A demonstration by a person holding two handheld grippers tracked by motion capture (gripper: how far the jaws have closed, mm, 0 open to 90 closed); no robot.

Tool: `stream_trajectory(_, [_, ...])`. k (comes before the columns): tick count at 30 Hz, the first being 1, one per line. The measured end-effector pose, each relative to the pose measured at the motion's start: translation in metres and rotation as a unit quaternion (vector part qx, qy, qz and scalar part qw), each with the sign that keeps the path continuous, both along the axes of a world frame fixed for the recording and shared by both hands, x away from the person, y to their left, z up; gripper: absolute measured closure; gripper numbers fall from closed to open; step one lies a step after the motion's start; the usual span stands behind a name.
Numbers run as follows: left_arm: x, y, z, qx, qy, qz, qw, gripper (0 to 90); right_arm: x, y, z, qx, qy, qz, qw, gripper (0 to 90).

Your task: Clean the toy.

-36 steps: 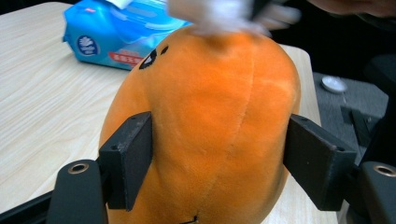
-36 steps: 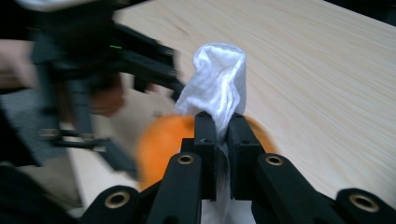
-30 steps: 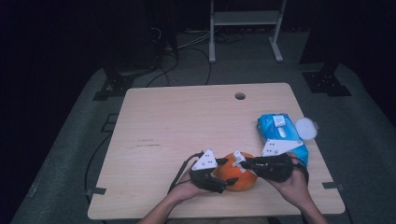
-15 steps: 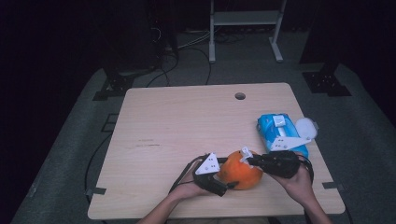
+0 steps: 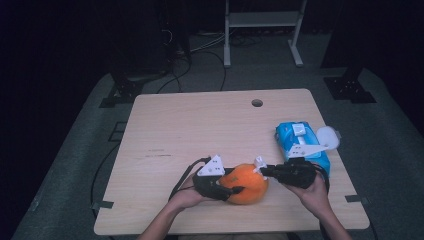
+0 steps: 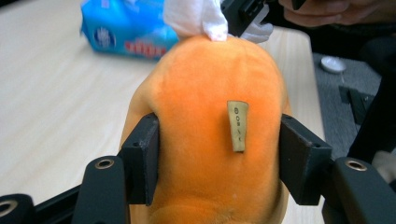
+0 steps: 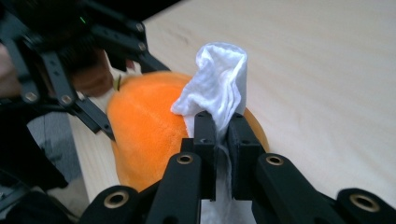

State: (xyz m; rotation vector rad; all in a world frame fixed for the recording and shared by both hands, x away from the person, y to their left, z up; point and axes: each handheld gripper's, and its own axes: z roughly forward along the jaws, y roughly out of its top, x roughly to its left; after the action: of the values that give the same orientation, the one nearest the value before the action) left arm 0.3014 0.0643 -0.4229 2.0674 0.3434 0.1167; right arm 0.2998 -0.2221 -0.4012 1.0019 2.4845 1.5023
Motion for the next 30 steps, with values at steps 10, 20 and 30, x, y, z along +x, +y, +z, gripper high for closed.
stream_trajectory(10, [0.002, -0.009, -0.001, -0.005, 0.010, 0.031, 0.9994, 36.5, -0.020, 0.031, 0.019, -0.023, -0.057, 0.035, 0.9975, 83.1])
stream_trajectory(20, [0.012, -0.004, -0.016, -0.025, 0.008, 0.020, 0.9995, 12.5, -0.003, 0.002, 0.004, -0.043, -0.041, -0.025, 0.9979, 82.9])
stream_trajectory(30, [0.008, -0.008, -0.023, -0.021, -0.020, 0.018, 0.9994, 28.6, -0.014, 0.020, 0.013, -0.043, -0.056, -0.005, 0.9975, 83.5])
